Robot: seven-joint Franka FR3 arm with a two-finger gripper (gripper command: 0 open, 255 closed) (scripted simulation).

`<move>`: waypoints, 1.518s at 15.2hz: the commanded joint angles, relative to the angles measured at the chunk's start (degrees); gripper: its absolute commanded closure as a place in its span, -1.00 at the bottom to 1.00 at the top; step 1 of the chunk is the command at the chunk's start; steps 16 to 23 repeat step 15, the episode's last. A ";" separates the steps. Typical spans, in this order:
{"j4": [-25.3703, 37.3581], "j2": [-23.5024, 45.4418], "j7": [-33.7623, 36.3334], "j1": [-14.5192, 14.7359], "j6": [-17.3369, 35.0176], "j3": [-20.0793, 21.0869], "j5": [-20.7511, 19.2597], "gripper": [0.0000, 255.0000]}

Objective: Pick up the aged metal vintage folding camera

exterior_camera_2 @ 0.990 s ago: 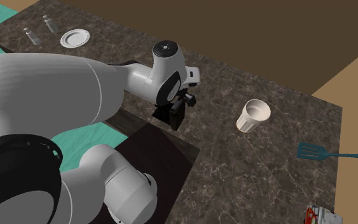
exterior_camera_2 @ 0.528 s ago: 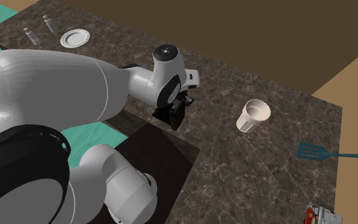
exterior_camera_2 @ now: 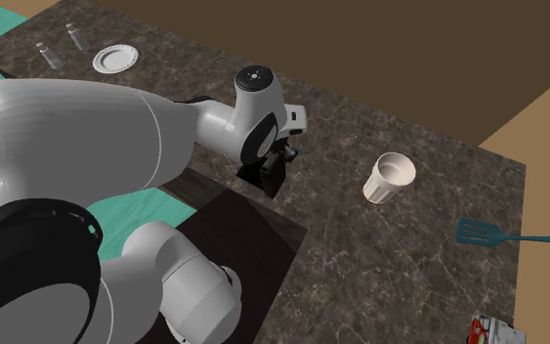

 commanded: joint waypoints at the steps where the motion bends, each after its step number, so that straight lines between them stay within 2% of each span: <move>1: 0.55 -1.27 -0.29 0.23 -1.81 -0.35 0.22 1.00; 13: 5.54 -8.38 -1.57 1.05 -13.86 -2.29 0.71 1.00; 23: 5.61 -8.45 -1.58 1.05 -14.01 -2.31 0.71 1.00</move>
